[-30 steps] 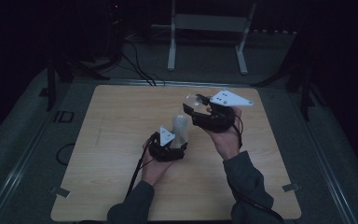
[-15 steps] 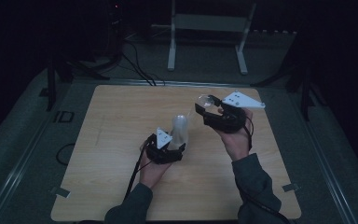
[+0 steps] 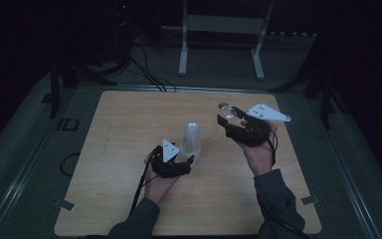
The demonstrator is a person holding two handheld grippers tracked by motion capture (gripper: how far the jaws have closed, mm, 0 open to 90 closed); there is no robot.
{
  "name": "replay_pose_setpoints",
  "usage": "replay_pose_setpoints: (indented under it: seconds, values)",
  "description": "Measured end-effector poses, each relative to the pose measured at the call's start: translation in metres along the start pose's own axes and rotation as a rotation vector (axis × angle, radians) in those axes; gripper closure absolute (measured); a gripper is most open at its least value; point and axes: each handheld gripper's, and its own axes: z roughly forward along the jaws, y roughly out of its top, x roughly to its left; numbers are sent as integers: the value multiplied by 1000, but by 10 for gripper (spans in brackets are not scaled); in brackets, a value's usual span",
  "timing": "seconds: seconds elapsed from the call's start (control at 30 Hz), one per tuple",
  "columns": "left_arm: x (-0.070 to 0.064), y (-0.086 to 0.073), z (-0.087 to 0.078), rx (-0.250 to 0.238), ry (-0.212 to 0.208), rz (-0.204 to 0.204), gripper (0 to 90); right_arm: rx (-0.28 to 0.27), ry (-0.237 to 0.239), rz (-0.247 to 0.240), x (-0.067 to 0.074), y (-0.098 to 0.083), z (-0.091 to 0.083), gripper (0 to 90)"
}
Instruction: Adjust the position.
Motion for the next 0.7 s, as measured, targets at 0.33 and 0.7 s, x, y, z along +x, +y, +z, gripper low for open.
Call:
replay_pose_setpoints:
  seconds: [0.33, 0.7]
  values:
    - [-1, -2, -6, -5, -9, 11, 198, 23, -20, 22, -8, -15, -3, 411]
    - [-6, 2, -14, -33, -26, 21, 202, 47, -34, 51, -14, -32, -3, 410]
